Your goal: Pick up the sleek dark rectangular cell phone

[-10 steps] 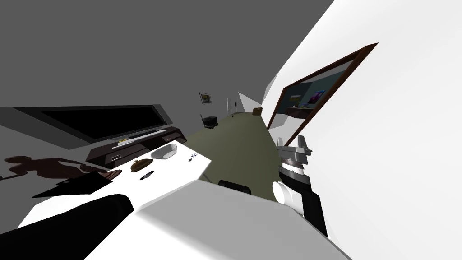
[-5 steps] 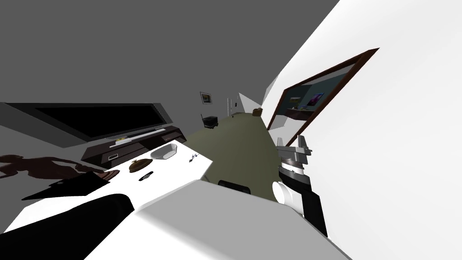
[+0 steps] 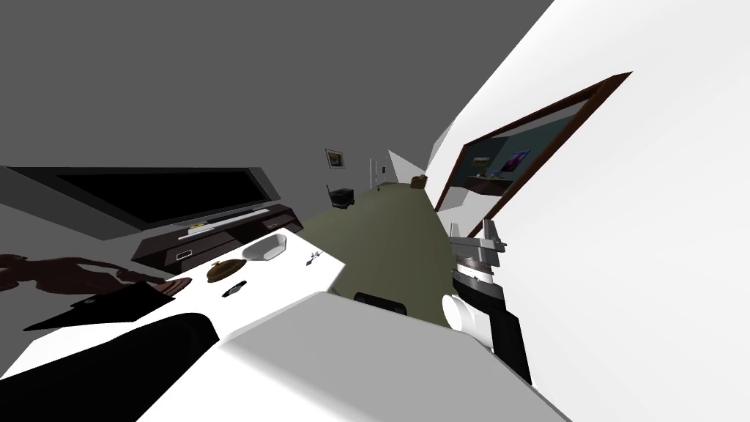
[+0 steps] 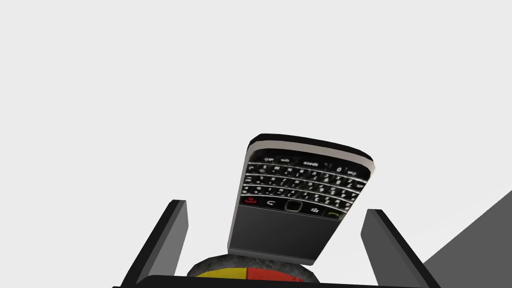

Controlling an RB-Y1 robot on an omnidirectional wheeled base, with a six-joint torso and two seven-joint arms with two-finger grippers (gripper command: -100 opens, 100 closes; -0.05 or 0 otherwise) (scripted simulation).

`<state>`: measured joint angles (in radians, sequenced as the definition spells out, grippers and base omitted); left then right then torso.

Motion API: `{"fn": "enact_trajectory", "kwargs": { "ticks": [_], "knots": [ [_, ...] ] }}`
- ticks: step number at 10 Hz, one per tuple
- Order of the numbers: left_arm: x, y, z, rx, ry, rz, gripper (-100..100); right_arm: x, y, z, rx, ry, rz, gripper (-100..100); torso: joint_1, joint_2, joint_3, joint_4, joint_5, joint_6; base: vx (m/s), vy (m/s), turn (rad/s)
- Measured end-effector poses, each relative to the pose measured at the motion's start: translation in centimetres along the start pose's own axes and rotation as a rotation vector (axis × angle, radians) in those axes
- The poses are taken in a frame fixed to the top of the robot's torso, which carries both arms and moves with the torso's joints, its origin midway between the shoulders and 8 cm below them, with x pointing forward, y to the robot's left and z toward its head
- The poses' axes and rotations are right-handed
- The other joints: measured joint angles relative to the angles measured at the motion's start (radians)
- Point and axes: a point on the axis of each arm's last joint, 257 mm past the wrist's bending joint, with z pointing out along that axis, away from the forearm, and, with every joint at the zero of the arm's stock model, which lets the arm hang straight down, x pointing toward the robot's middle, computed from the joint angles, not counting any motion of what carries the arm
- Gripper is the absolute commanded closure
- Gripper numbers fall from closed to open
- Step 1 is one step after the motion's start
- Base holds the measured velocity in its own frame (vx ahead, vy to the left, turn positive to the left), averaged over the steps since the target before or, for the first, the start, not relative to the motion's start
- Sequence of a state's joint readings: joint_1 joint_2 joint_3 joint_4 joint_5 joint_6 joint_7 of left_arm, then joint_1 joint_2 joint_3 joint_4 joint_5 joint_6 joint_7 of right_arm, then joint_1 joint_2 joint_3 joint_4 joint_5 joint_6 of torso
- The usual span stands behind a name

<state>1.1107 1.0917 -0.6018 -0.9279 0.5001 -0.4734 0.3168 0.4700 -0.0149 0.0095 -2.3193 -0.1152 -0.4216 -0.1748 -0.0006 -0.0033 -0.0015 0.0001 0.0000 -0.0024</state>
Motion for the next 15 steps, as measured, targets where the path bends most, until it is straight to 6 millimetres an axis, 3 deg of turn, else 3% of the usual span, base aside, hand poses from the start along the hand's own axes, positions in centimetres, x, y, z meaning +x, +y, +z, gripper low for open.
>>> {"fn": "enact_trajectory", "kwargs": {
  "ticks": [10, 11, 15],
  "knots": [
    [1.9, 3.3, 0.7, -0.015, 0.018, 0.007, -100, 0.0, 0.0, 0.0, 0.0, 0.0, 0.0, 0, 0.0, 0.001, 0.001, 0.001, 0.001, 0.0, 0.035, 0.011, 0.012],
    [1.9, 3.3, 0.7, -0.015, 0.018, 0.006, 100, 0.0, 0.0, 0.0, 0.0, 0.0, 0.0, 0, -0.001, 0.002, 0.001, 0.001, 0.001, 0.0, 0.0, 0.0, 0.0],
    [1.9, 3.3, 0.7, -0.016, 0.018, 0.008, 100, 0.0, 0.0, 0.0, 0.0, 0.0, 0.0, 0, -0.001, 0.003, 0.002, 0.001, 0.001, 0.0, 0.0, 0.0, -0.003]
  ]
}}
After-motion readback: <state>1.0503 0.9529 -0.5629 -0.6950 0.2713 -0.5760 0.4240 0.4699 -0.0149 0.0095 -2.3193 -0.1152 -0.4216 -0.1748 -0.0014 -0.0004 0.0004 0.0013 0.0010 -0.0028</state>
